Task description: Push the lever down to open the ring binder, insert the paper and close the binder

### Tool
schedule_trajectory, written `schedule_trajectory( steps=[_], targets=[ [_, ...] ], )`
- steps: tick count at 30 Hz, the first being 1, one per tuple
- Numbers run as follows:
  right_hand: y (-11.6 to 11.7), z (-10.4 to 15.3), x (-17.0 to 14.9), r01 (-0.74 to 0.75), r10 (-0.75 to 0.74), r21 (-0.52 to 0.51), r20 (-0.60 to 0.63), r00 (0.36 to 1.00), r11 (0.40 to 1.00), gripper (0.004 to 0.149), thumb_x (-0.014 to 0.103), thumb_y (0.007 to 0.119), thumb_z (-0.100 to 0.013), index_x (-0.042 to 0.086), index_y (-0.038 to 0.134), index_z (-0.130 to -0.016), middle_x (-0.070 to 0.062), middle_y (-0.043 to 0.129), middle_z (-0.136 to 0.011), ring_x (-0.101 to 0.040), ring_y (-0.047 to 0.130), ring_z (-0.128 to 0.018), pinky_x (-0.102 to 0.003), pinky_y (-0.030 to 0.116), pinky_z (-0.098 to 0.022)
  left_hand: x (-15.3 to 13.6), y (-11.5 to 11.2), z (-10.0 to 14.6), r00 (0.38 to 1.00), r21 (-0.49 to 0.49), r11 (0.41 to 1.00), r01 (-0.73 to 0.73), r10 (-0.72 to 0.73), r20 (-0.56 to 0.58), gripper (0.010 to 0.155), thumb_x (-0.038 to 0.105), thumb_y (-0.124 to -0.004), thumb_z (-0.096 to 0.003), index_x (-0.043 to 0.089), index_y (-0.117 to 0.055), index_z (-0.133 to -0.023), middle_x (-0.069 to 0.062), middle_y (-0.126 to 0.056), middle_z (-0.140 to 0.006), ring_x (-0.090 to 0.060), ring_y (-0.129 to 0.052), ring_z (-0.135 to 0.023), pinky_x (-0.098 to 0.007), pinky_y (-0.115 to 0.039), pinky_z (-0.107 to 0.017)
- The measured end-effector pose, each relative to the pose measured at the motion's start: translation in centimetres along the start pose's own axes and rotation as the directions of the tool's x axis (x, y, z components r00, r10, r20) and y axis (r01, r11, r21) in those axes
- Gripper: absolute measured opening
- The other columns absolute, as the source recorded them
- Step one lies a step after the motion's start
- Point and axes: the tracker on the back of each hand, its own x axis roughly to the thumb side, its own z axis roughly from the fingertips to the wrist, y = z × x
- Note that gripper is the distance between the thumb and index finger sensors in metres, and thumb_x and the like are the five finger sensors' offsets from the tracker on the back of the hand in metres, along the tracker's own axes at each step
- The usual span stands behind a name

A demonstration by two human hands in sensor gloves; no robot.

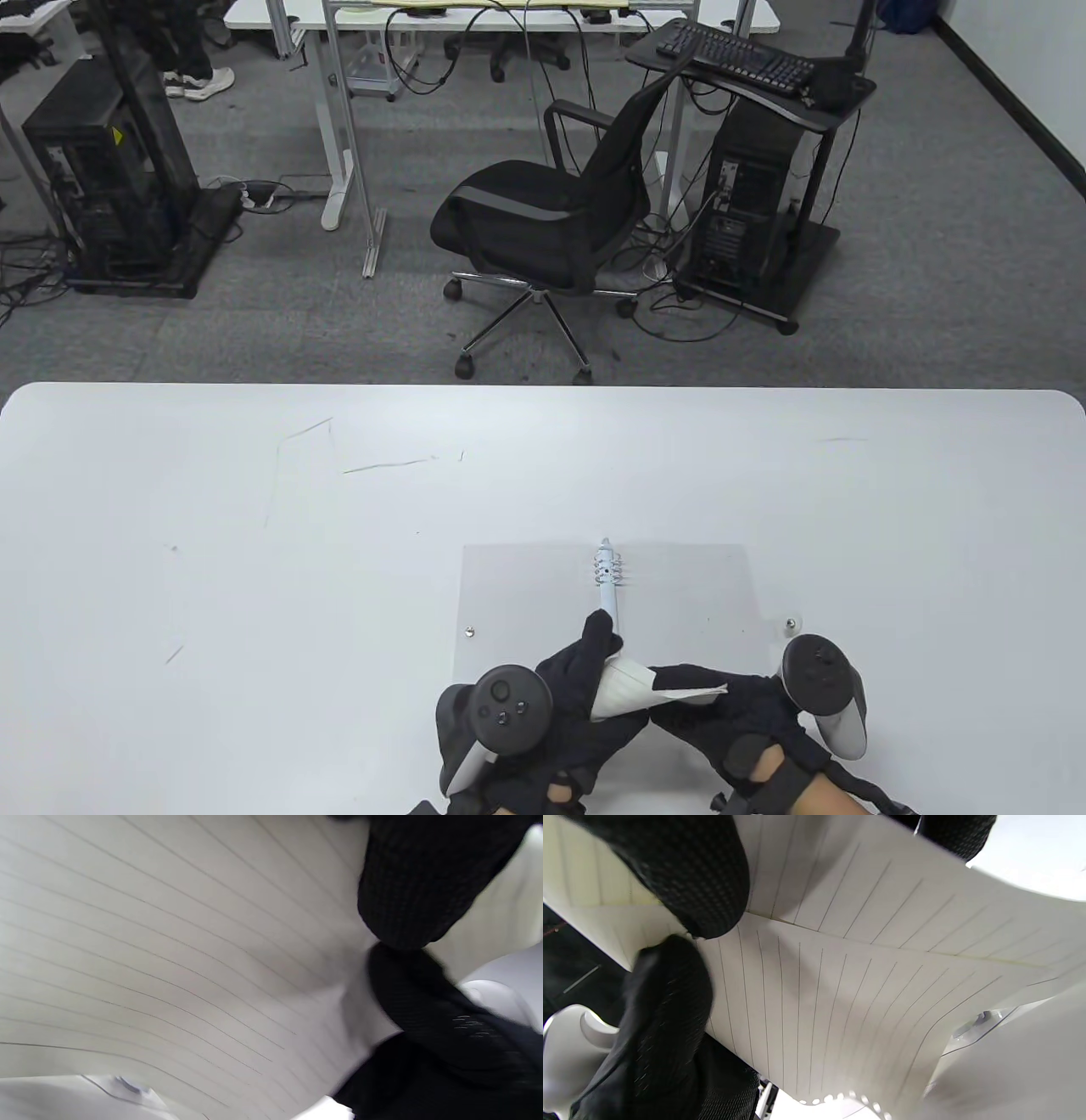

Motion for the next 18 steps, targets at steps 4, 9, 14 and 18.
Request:
schedule_trajectory(
  steps=[4,9,14,18],
  targets=[
    [-1.6,0.4,0.0,0.014,-0.014,-0.028,0.031,0.999,1.0,0.04,0.034,0.09,-0.044,0.028,0.09,-0.083,-0.001,0.102,-0.077,-0.034,0.101,-0.065,-0.064,0.066,-0.063,-0.4,1.6,0.1,0.996,0.007,0.997,-0.083,0.082,0.026,0.098,0.06,-0.09,-0.0382,0.035,-0.023,-0.105,0.004,-0.021,-0.121,-0.04,-0.031,-0.115,-0.067,-0.034,-0.077],
    [-1.4,0.5,0.0,-0.004,0.004,0.022,0.025,1.0,1.0,0.042,0.035,0.086,-0.047,0.024,0.087,-0.087,-0.003,0.1,-0.08,-0.035,0.099,-0.066,-0.064,0.065,-0.063,-1.6,1.1,-0.3,0.983,0.014,0.983,-0.184,0.184,-0.001,0.09,0.05,-0.092,-0.0428,0.034,-0.031,-0.106,0.002,-0.031,-0.121,-0.04,-0.043,-0.114,-0.063,-0.047,-0.077],
    [1.3,0.0,-0.6,0.1,-0.096,0.158,-0.029,0.995,0.982,0.058,0.049,0.083,-0.045,0.019,0.08,-0.094,-0.009,0.093,-0.088,-0.039,0.094,-0.072,-0.066,0.064,-0.062,-1.0,-0.3,-0.3,1.0,0.037,0.999,-0.011,0.011,-0.008,0.094,0.053,-0.092,-0.0424,0.032,-0.026,-0.105,0.001,-0.023,-0.12,-0.041,-0.038,-0.114,-0.062,-0.045,-0.077],
    [1.5,-0.4,-0.3,-0.024,0.024,0.109,0.009,1.0,0.994,0.046,0.041,0.083,-0.046,0.023,0.085,-0.089,-0.005,0.098,-0.082,-0.036,0.098,-0.068,-0.063,0.067,-0.061,-0.1,-0.6,-0.3,0.999,0.043,0.999,0.01,-0.012,0.03,0.09,0.051,-0.089,-0.0449,0.033,-0.025,-0.105,0.002,-0.022,-0.12,-0.041,-0.033,-0.114,-0.064,-0.04,-0.077]
  ],
)
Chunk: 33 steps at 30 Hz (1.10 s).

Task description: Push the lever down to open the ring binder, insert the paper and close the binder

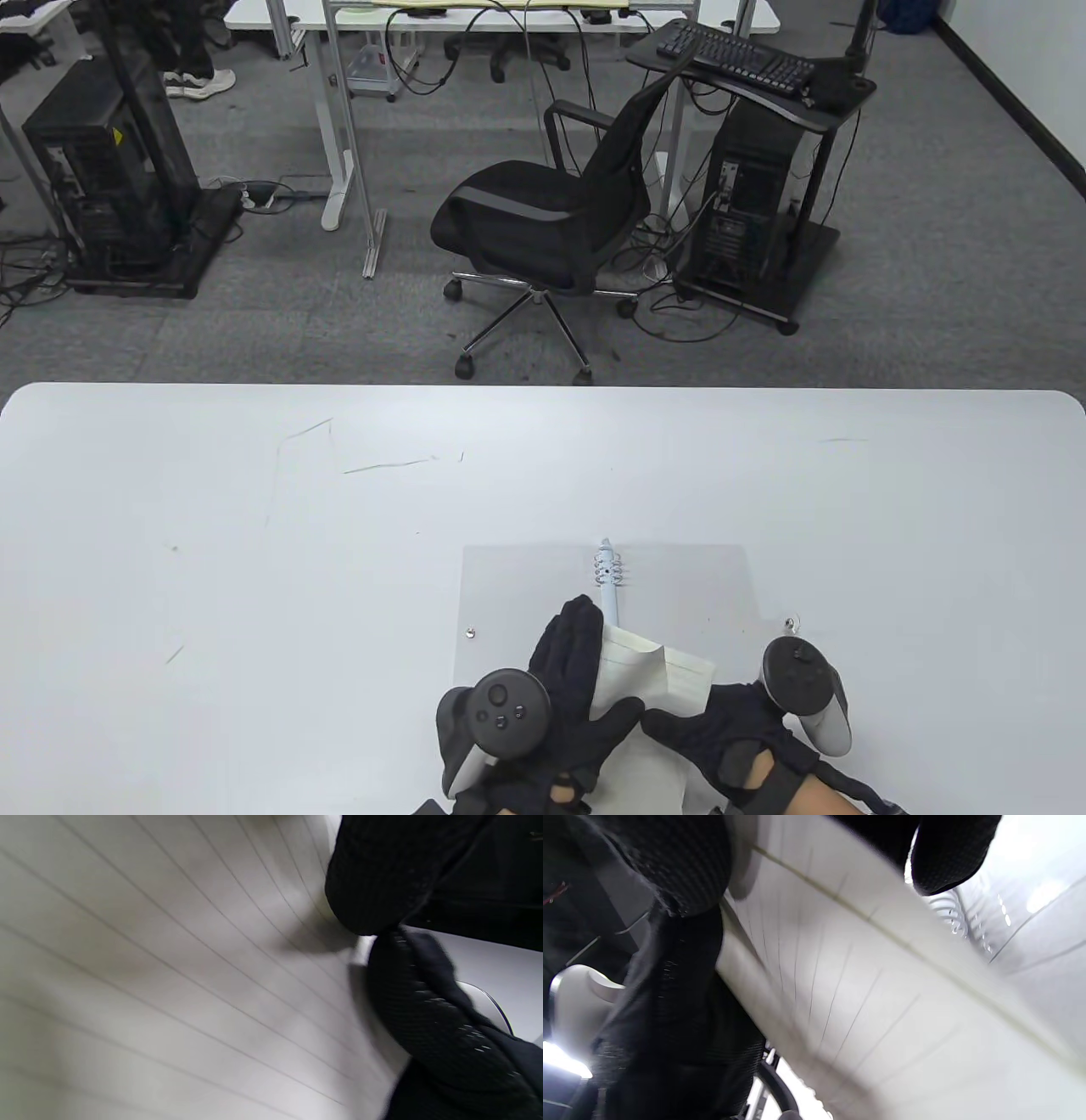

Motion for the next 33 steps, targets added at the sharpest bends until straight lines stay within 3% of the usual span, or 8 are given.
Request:
schedule_trajectory(
  steps=[6,9,12,14,19,22,29,33],
  targets=[
    [-3.5,1.1,0.7,0.084,-0.085,0.014,0.155,0.984,0.996,0.042,0.035,0.083,-0.046,0.025,0.087,-0.087,-0.005,0.097,-0.083,-0.038,0.095,-0.071,-0.066,0.065,-0.062,-2.3,4.5,0.0,0.973,-0.005,0.973,-0.232,0.232,-0.007,0.113,0.06,-0.096,-0.033,0.033,-0.011,-0.103,0.003,0.004,-0.115,-0.042,0.001,-0.11,-0.069,-0.012,-0.072],
    [-4.4,1.4,0.6,0.111,-0.125,0.095,0.152,0.98,0.989,0.044,0.035,0.083,-0.047,0.026,0.085,-0.09,-0.004,0.095,-0.088,-0.04,0.091,-0.077,-0.067,0.061,-0.065,-4.3,3.5,-1.1,0.876,-0.266,0.836,-0.48,0.471,-0.099,0.123,0.061,-0.099,-0.0285,0.03,-0.005,-0.103,0.002,0.015,-0.111,-0.043,0.015,-0.103,-0.069,-0.005,-0.068],
    [-3.9,1.2,-0.1,0.123,-0.14,0.141,0.12,0.983,0.982,0.045,0.034,0.083,-0.048,0.026,0.084,-0.092,-0.004,0.094,-0.091,-0.039,0.092,-0.08,-0.065,0.062,-0.066,-4.8,0.4,-1.5,0.789,-0.471,0.652,-0.594,0.588,-0.181,0.107,0.053,-0.101,-0.0369,0.029,-0.025,-0.108,0.001,-0.012,-0.122,-0.047,-0.006,-0.112,-0.071,-0.014,-0.071],
    [-3.1,1.0,-0.8,0.136,-0.154,0.192,0.079,0.985,0.972,0.046,0.032,0.084,-0.048,0.026,0.082,-0.094,-0.004,0.091,-0.095,-0.04,0.089,-0.084,-0.063,0.061,-0.066,-4.7,-0.8,-1.7,0.771,-0.399,0.677,-0.618,0.621,-0.14,0.077,0.045,-0.102,-0.0395,0.037,-0.059,-0.103,0.007,-0.059,-0.119,-0.039,-0.053,-0.115,-0.071,-0.038,-0.075],
    [-3.1,1.1,-1.0,0.214,-0.227,0.195,0.048,0.973,0.957,0.059,0.036,0.085,-0.048,0.023,0.067,-0.103,-0.008,0.073,-0.109,-0.042,0.073,-0.097,-0.063,0.06,-0.066,-4.4,-0.5,-0.8,0.797,-0.219,0.777,-0.59,0.603,-0.005,0.04,0.041,-0.094,-0.0472,0.048,-0.083,-0.086,0.017,-0.09,-0.098,-0.025,-0.087,-0.098,-0.062,-0.058,-0.075],
    [-3.2,1.2,-0.7,0.253,-0.26,0.093,0.072,0.963,0.963,0.056,0.037,0.083,-0.049,0.023,0.069,-0.102,-0.008,0.076,-0.107,-0.041,0.079,-0.093,-0.061,0.067,-0.063,-4.2,-0.2,0.1,0.862,-0.054,0.86,-0.507,0.507,-0.016,0.04,0.044,-0.09,-0.0478,0.05,-0.081,-0.086,0.017,-0.087,-0.1,-0.025,-0.084,-0.1,-0.061,-0.057,-0.075],
    [-3.5,1.3,0.0,0.169,-0.188,0.167,0.108,0.976,0.971,0.046,0.031,0.077,-0.05,0.025,0.078,-0.096,-0.006,0.087,-0.098,-0.039,0.092,-0.082,-0.055,0.078,-0.057,-2.9,0.4,-0.6,0.861,-0.274,0.84,-0.468,0.504,0.074,0.08,0.051,-0.098,-0.0392,0.045,-0.052,-0.104,0.013,-0.052,-0.12,-0.036,-0.051,-0.116,-0.07,-0.039,-0.076],
    [-2.8,1.2,0.4,0.084,-0.113,0.211,0.129,0.985,0.974,0.047,0.031,0.076,-0.051,0.026,0.075,-0.098,-0.005,0.083,-0.102,-0.04,0.087,-0.087,-0.055,0.075,-0.059,-2.8,0.1,-0.6,0.833,-0.291,0.815,-0.502,0.545,0.09,0.06,0.048,-0.099,-0.0408,0.052,-0.071,-0.094,0.016,-0.064,-0.116,-0.035,-0.057,-0.115,-0.071,-0.041,-0.075]
  ],
)
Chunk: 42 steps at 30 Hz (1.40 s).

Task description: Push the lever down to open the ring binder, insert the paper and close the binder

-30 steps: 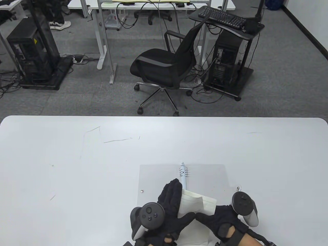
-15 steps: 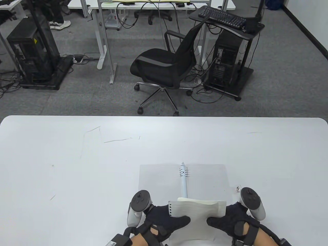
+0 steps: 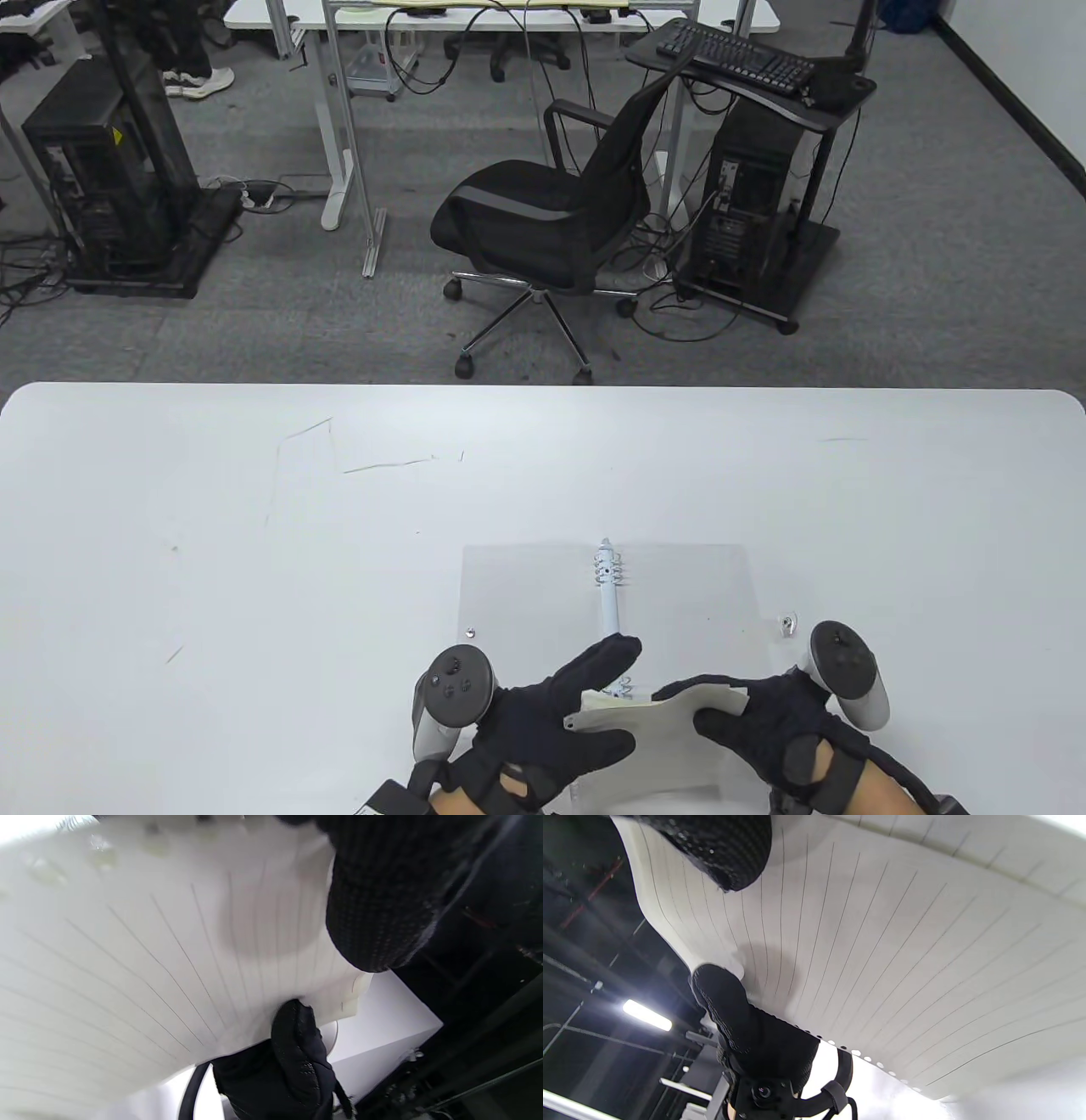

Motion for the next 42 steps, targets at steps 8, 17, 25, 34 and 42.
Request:
schedule_trajectory(
  steps=[8,17,25,34,42],
  targets=[
    [0.8,-0.3,-1.5,0.012,-0.012,-0.025,-0.024,1.0,1.0,0.057,0.039,0.084,-0.048,0.024,0.07,-0.101,-0.007,0.076,-0.107,-0.041,0.075,-0.095,-0.06,0.064,-0.066,-0.5,0.0,0.1,0.994,0.028,0.993,0.113,-0.112,-0.009,0.063,0.05,-0.097,-0.0401,0.046,-0.069,-0.097,0.014,-0.067,-0.115,-0.033,-0.063,-0.112,-0.069,-0.046,-0.076],
    [1.8,-0.7,-1.4,0.093,-0.093,-0.02,-0.006,0.996,0.995,0.051,0.037,0.081,-0.05,0.024,0.073,-0.099,-0.007,0.078,-0.105,-0.041,0.077,-0.094,-0.059,0.066,-0.065,-0.6,-0.8,0.1,0.998,0.032,0.998,-0.056,0.055,0.039,0.044,0.05,-0.092,-0.0438,0.05,-0.082,-0.086,0.015,-0.077,-0.108,-0.028,-0.073,-0.107,-0.065,-0.053,-0.075],
    [1.9,-0.7,-2.9,0.016,-0.018,-0.017,-0.119,0.993,1.0,0.052,0.038,0.077,-0.051,0.022,0.072,-0.1,-0.009,0.077,-0.106,-0.043,0.077,-0.093,-0.059,0.064,-0.065,-2.7,-0.8,-0.2,0.997,0.012,0.998,-0.057,0.057,-0.055,0.041,0.046,-0.087,-0.0472,0.049,-0.081,-0.088,0.013,-0.076,-0.109,-0.031,-0.072,-0.108,-0.067,-0.051,-0.074],
    [1.6,-0.7,-3.5,-0.036,0.035,-0.002,-0.162,0.986,0.999,0.048,0.035,0.075,-0.05,0.023,0.077,-0.097,-0.008,0.081,-0.104,-0.042,0.079,-0.092,-0.059,0.066,-0.064,-2.4,0.1,-0.2,0.998,0.003,0.999,-0.045,0.045,-0.05,0.062,0.054,-0.091,-0.0409,0.047,-0.067,-0.097,0.014,-0.065,-0.115,-0.034,-0.062,-0.112,-0.069,-0.047,-0.075],
    [1.7,-0.7,-2.9,0.012,-0.005,0.052,-0.133,0.991,0.999,0.057,0.038,0.077,-0.051,0.023,0.065,-0.105,-0.01,0.068,-0.112,-0.044,0.068,-0.098,-0.061,0.06,-0.066,-1.4,-0.1,-0.2,0.994,-0.029,0.993,-0.112,0.113,0.012,0.048,0.043,-0.08,-0.0502,0.05,-0.067,-0.096,0.018,-0.07,-0.112,-0.027,-0.061,-0.112,-0.067,-0.048,-0.076]
  ],
)
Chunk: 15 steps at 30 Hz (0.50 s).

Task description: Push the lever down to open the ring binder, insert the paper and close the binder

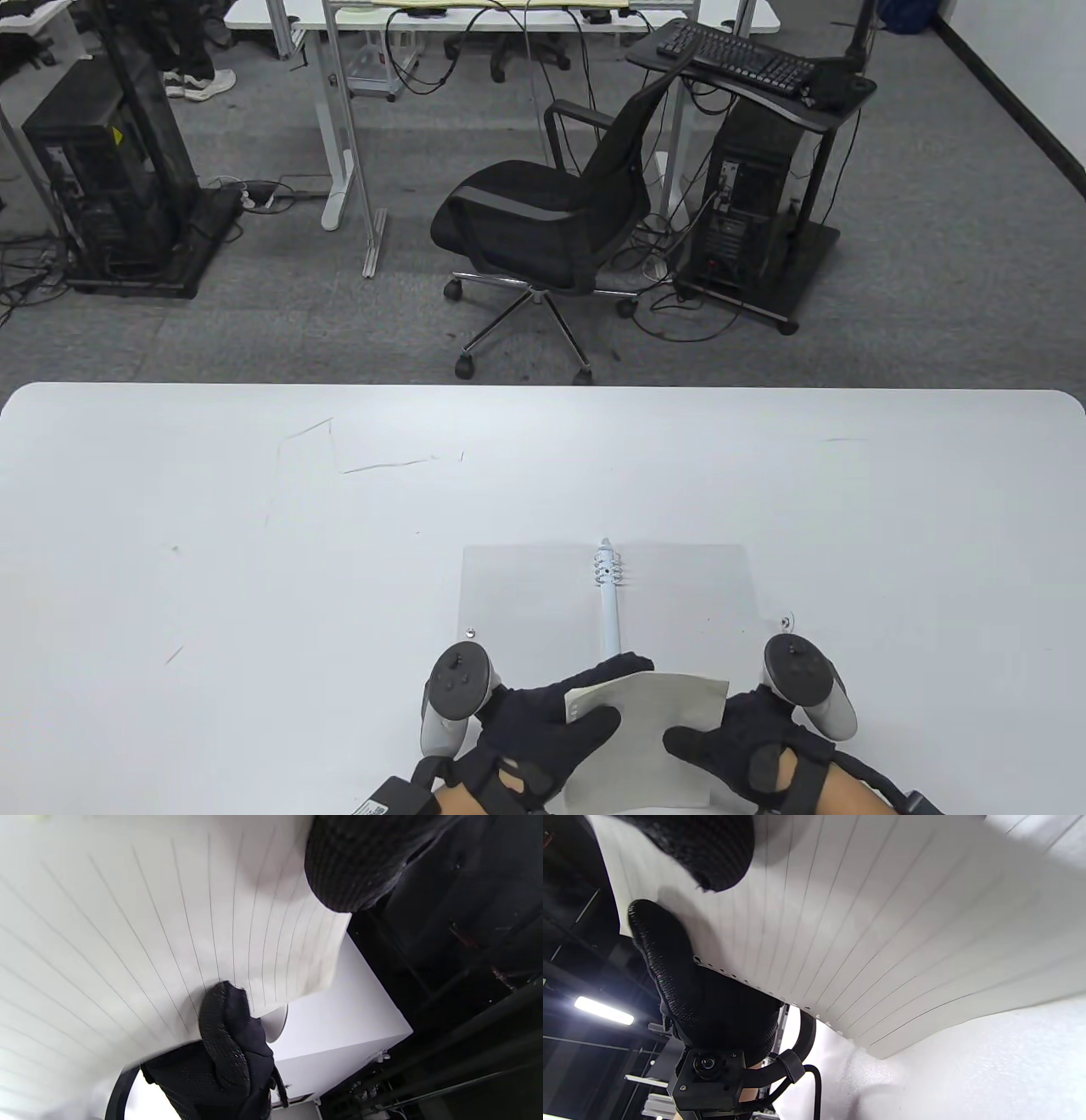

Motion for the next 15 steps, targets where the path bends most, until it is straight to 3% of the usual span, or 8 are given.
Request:
schedule_trajectory(
  steps=[2,7,11,13,15],
  targets=[
    [-0.5,0.5,1.0,0.008,-0.004,-0.056,0.059,0.998,0.998,0.063,0.042,0.078,-0.051,0.025,0.056,-0.108,-0.011,0.062,-0.114,-0.045,0.065,-0.099,-0.061,0.06,-0.067,0.2,-0.2,0.1,1.0,0.026,0.999,0.025,-0.025,-0.001,0.048,0.042,-0.077,-0.0507,0.05,-0.066,-0.097,0.018,-0.069,-0.113,-0.027,-0.061,-0.113,-0.066,-0.048,-0.076],
    [-0.4,1.1,2.8,-0.016,0.039,-0.172,0.135,0.99,0.985,0.057,0.04,0.076,-0.052,0.024,0.063,-0.104,-0.009,0.072,-0.109,-0.042,0.078,-0.093,-0.06,0.072,-0.061,0.4,-1.2,0.2,0.999,0.041,0.998,-0.04,0.039,0.019,0.049,0.041,-0.075,-0.051,0.049,-0.064,-0.098,0.018,-0.064,-0.114,-0.026,-0.059,-0.112,-0.064,-0.048,-0.075],
    [0.4,1.1,3.9,-0.026,0.063,-0.173,0.212,0.975,0.985,0.052,0.035,0.075,-0.051,0.025,0.069,-0.102,-0.009,0.075,-0.107,-0.042,0.081,-0.091,-0.06,0.073,-0.059,1.4,-1.7,0.5,0.996,0.042,0.998,-0.042,0.038,0.086,0.054,0.04,-0.074,-0.0512,0.047,-0.056,-0.101,0.016,-0.056,-0.117,-0.027,-0.053,-0.114,-0.064,-0.044,-0.075],
    [0.4,1.0,3.6,-0.074,0.108,-0.18,0.186,0.977,0.981,0.052,0.035,0.075,-0.051,0.027,0.069,-0.101,-0.006,0.077,-0.107,-0.04,0.08,-0.092,-0.059,0.07,-0.062,1.4,-1.3,0.4,0.995,0.052,0.998,0.019,-0.024,0.099,0.057,0.04,-0.081,-0.0494,0.048,-0.056,-0.1,0.017,-0.057,-0.117,-0.026,-0.055,-0.114,-0.064,-0.045,-0.076],
    [0.3,0.8,2.6,-0.104,0.132,-0.189,0.14,0.981,0.976,0.05,0.034,0.075,-0.051,0.028,0.07,-0.101,-0.006,0.079,-0.106,-0.041,0.08,-0.092,-0.059,0.068,-0.063,0.2,-0.6,0.4,0.998,0.075,0.995,0.059,-0.062,0.033,0.057,0.041,-0.083,-0.0489,0.048,-0.058,-0.1,0.017,-0.061,-0.116,-0.027,-0.058,-0.113,-0.064,-0.045,-0.076]
  ],
)
